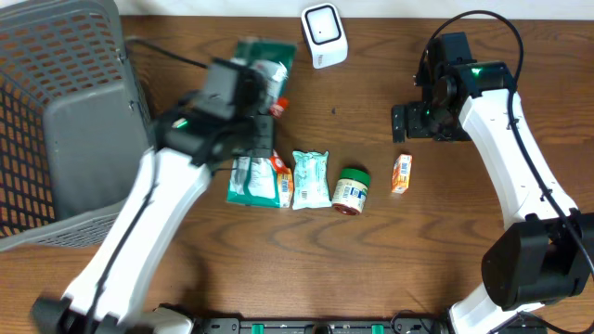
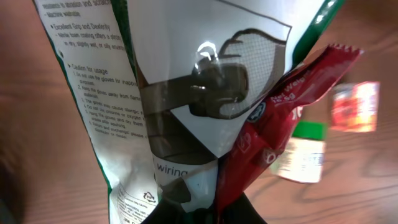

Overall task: Scan the item barcode
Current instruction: 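Carry both items out and lay them left of the orange box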

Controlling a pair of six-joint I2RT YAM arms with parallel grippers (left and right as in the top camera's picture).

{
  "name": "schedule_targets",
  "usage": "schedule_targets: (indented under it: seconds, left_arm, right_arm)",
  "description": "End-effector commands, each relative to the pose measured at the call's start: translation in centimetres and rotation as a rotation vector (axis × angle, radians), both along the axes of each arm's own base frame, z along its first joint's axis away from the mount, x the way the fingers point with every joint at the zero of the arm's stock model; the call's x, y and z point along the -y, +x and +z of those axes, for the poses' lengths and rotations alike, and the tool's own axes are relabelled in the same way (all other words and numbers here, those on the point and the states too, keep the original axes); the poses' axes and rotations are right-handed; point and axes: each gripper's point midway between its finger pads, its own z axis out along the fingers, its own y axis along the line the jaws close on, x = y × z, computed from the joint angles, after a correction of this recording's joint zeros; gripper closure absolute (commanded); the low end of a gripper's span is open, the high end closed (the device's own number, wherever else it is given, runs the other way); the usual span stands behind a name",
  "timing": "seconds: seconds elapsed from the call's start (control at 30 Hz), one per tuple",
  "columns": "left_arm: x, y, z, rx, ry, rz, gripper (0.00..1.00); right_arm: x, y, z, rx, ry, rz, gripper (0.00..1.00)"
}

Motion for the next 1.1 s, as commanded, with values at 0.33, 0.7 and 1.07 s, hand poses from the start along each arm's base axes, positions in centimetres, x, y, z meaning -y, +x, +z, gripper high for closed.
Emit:
schedule_targets:
  seconds: [0.33,0.7,1.07]
  left_arm:
    - [-1.5,1.2,-11.7,-0.261,0.24,0.073,0.91]
    - [-3.3,1.6,-11.6,-0.228,0.341,0.106,0.88]
    - [-3.8,1.7,-11.7,-0.229,0.35,0.107,0.25]
  right_arm:
    - [0.2,0.0,0.3,0.009,-0.003,0.003,0.01]
    - [0.2,0.0,0.3,0.009,-0.003,0.003,0.01]
    - [0.2,0.0,0.3,0.009,-0.002,0.003,0.01]
